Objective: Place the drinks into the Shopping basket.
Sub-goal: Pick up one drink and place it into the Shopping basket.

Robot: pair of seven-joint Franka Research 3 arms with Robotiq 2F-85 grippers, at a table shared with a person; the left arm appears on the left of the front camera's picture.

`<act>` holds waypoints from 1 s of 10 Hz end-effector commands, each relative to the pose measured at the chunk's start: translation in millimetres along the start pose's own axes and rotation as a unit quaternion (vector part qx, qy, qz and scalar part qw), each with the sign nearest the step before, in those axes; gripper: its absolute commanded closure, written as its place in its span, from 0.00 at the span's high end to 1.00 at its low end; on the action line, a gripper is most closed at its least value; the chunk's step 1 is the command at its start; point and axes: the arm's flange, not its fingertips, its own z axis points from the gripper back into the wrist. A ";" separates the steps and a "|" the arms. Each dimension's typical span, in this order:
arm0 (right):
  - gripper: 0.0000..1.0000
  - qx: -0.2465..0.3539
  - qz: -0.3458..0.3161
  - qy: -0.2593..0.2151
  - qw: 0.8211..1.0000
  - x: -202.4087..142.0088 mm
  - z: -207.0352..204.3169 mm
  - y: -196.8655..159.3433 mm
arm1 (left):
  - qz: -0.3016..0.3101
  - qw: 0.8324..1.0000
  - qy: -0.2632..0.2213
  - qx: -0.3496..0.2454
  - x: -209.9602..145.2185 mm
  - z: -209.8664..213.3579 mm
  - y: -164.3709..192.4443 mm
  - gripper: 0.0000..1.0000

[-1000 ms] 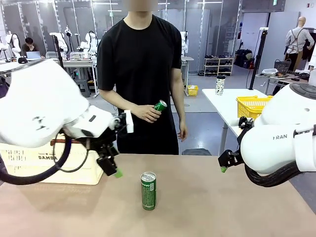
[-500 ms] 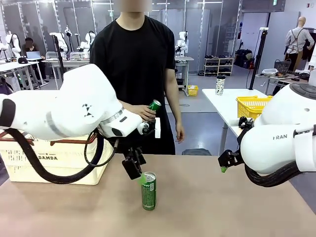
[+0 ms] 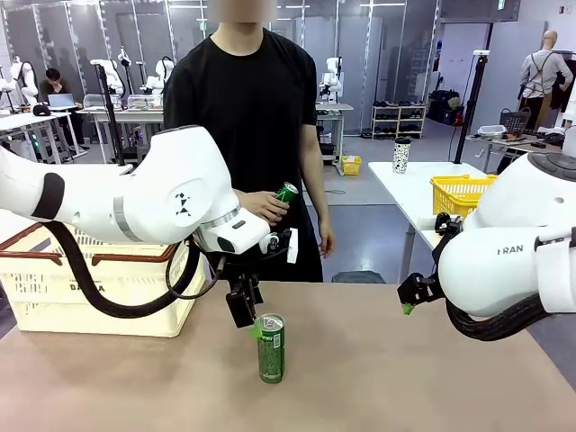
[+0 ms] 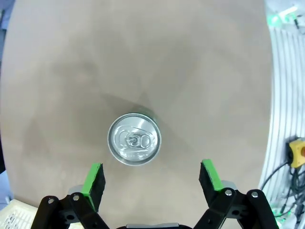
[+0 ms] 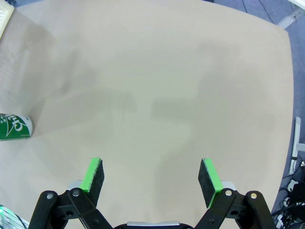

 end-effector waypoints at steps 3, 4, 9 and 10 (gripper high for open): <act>1.00 0.001 -0.002 0.000 1.000 0.2 0.1 -1.5 | 0.012 1.000 0.018 -0.002 12.0 -14.9 17.1 1.00; 1.00 0.001 -0.002 0.000 1.000 0.2 0.1 -1.5 | 0.014 1.000 0.024 -0.006 13.6 -18.2 18.6 1.00; 1.00 0.001 -0.002 0.000 1.000 0.2 0.1 -1.5 | 0.016 0.999 0.031 -0.027 15.2 -39.0 37.1 1.00; 1.00 0.001 -0.002 0.000 1.000 0.2 0.1 -1.5 | 0.012 0.999 0.033 -0.037 15.7 -44.9 39.4 1.00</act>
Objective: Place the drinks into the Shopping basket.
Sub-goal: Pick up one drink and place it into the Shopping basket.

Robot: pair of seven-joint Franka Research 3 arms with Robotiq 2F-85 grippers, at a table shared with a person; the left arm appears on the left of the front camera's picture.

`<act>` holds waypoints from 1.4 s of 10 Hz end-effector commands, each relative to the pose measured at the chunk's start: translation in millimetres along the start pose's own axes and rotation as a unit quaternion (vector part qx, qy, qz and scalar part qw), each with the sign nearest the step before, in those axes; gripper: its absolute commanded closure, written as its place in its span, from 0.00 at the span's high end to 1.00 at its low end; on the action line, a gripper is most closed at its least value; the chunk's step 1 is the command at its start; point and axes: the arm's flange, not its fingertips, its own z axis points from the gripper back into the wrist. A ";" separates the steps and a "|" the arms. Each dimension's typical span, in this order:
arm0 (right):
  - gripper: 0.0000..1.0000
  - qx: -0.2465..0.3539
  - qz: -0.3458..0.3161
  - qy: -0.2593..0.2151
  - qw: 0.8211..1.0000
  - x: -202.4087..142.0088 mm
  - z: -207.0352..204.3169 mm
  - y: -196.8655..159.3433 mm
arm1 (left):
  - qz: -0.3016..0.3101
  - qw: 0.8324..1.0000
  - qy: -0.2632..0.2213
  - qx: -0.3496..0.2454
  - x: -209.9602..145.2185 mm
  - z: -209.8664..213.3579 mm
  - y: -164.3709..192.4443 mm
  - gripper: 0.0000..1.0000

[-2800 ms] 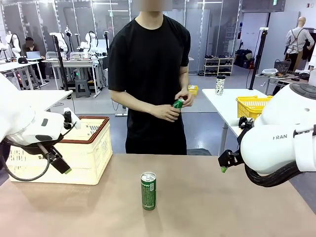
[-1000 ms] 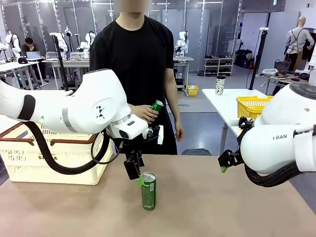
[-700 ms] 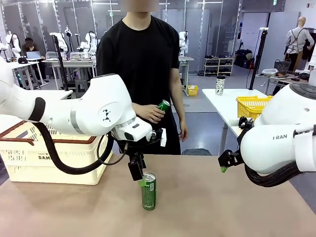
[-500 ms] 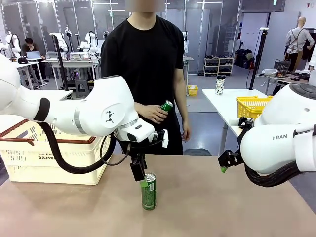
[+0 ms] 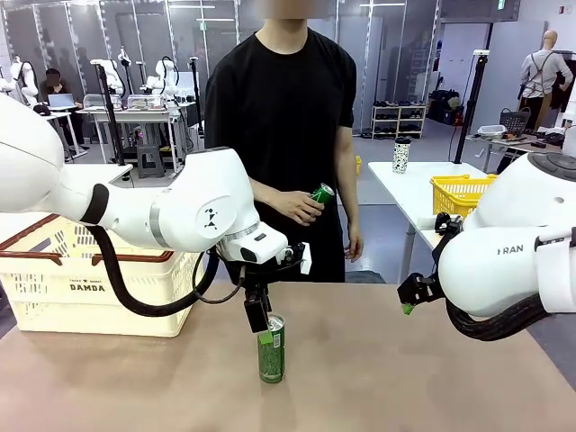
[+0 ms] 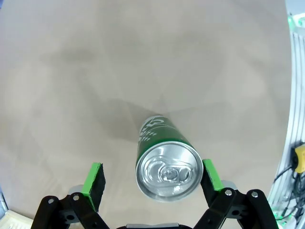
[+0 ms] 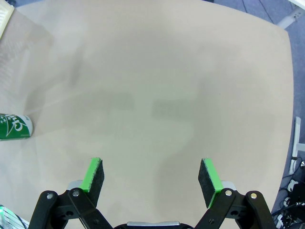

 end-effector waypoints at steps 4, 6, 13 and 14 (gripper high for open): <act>1.00 0.001 -0.002 0.000 1.000 0.2 0.1 -1.5 | 0.002 0.999 0.028 -0.019 7.1 -21.0 10.2 1.00; 1.00 0.001 -0.002 0.000 1.000 0.2 0.1 -1.5 | 0.000 0.999 0.032 -0.009 7.7 -27.5 10.3 1.00; 1.00 0.001 -0.002 0.000 1.000 0.2 0.1 -1.5 | 0.001 1.000 0.016 -0.015 9.6 -33.9 9.5 0.71; 1.00 0.001 -0.002 0.000 1.000 0.2 0.1 -1.5 | -0.003 1.000 0.011 -0.016 9.2 -34.0 8.7 0.60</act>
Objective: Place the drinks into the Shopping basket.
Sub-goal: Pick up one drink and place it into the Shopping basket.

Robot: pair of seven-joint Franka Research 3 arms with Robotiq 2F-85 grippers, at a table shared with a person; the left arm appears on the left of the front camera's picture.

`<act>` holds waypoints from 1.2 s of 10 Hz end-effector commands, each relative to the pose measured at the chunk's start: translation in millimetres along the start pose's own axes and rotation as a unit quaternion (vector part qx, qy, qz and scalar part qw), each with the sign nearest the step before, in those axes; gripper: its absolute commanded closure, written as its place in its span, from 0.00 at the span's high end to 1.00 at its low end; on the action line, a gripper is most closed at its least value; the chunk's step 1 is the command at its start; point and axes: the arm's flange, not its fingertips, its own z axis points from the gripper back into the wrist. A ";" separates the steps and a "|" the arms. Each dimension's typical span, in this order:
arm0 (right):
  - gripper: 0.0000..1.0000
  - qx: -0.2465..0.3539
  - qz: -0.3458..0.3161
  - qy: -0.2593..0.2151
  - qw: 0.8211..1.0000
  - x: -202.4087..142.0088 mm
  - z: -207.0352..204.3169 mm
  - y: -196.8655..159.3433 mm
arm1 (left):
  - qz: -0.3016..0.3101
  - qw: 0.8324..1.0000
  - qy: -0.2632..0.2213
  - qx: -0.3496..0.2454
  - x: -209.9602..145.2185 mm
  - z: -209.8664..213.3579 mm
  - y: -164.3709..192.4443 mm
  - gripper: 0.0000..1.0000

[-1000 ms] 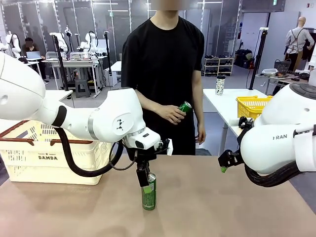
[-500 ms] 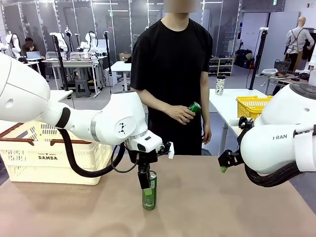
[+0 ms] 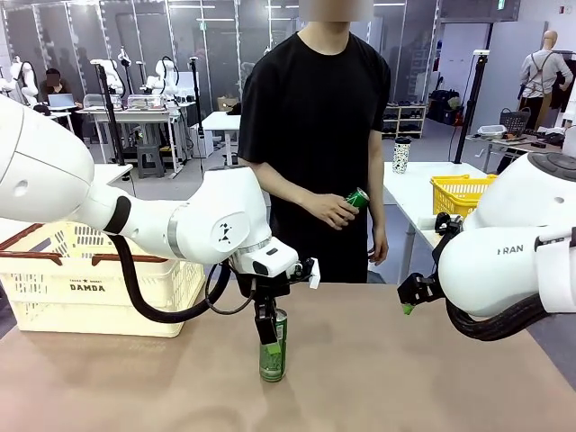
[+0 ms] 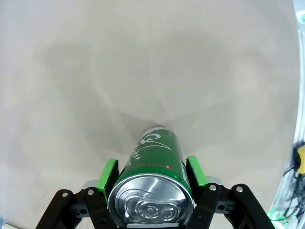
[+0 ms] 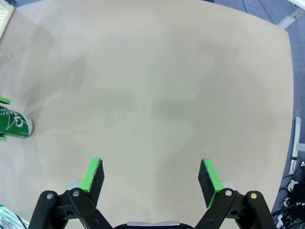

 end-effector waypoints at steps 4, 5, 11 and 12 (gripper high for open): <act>1.00 0.001 -0.002 0.000 1.000 0.1 0.1 -1.5 | 0.002 1.000 -0.004 -0.002 -4.1 1.3 -2.7 0.20; 1.00 0.001 -0.002 0.000 1.000 0.1 0.1 -1.5 | 0.004 1.000 -0.005 -0.001 -5.6 2.0 -4.0 0.11; 1.00 0.001 -0.002 0.000 1.000 0.1 0.1 -1.5 | 0.017 0.996 -0.018 0.081 -18.9 64.2 -47.1 0.00; 1.00 0.001 -0.002 0.000 1.000 0.1 0.1 -1.5 | 0.018 0.995 -0.020 0.099 -25.6 81.5 -52.6 0.00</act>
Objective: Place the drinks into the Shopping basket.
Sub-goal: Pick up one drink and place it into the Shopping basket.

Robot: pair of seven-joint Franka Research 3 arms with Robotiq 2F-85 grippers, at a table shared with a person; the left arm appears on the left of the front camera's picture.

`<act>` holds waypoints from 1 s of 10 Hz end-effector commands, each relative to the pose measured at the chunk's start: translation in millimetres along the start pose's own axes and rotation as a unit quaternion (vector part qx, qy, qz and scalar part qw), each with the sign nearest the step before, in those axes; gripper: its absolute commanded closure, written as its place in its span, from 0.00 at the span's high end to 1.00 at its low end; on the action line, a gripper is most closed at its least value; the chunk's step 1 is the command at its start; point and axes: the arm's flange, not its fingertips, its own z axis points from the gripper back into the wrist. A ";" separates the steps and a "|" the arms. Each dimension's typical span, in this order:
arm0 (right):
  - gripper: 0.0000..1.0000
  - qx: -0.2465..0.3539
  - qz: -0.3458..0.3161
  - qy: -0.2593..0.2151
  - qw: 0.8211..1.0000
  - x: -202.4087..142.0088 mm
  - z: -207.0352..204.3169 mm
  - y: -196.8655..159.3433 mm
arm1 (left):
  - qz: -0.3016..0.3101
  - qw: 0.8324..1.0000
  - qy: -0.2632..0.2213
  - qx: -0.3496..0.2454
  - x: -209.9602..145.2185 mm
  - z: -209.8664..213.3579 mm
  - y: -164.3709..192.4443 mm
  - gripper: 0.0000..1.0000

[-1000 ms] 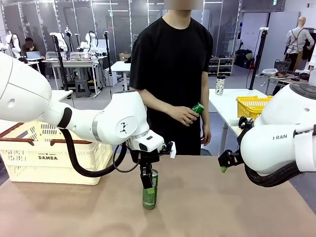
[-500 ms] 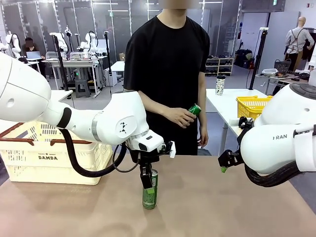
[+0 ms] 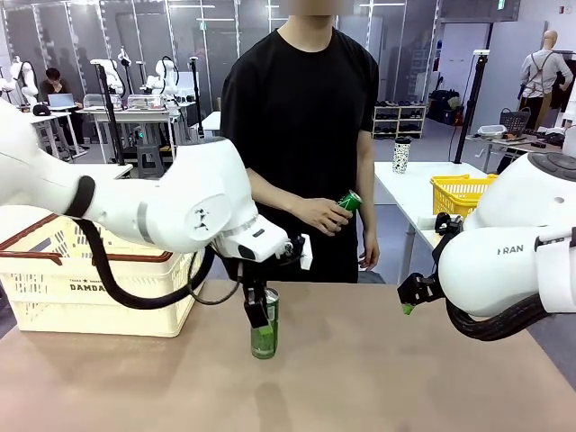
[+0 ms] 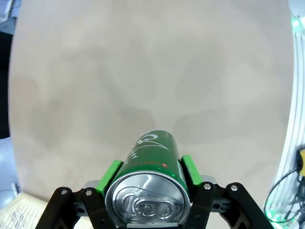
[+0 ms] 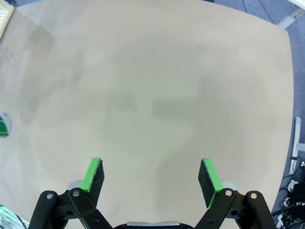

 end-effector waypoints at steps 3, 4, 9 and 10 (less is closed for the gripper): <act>1.00 0.001 -0.002 -0.001 1.000 0.2 0.2 -1.5 | 0.049 0.996 -0.034 0.067 -41.3 78.1 -5.0 0.00; 1.00 0.001 -0.002 -0.001 1.000 0.2 0.2 -1.5 | 0.059 0.994 -0.052 0.082 -52.0 105.3 -5.5 0.00; 1.00 0.001 -0.002 -0.001 1.000 0.2 0.2 -1.5 | 0.143 0.978 -0.052 0.145 -106.4 198.7 -6.2 0.00; 1.00 0.001 -0.002 -0.001 1.000 0.2 0.2 -1.5 | 0.113 0.983 -0.065 0.130 -94.3 186.8 4.1 0.00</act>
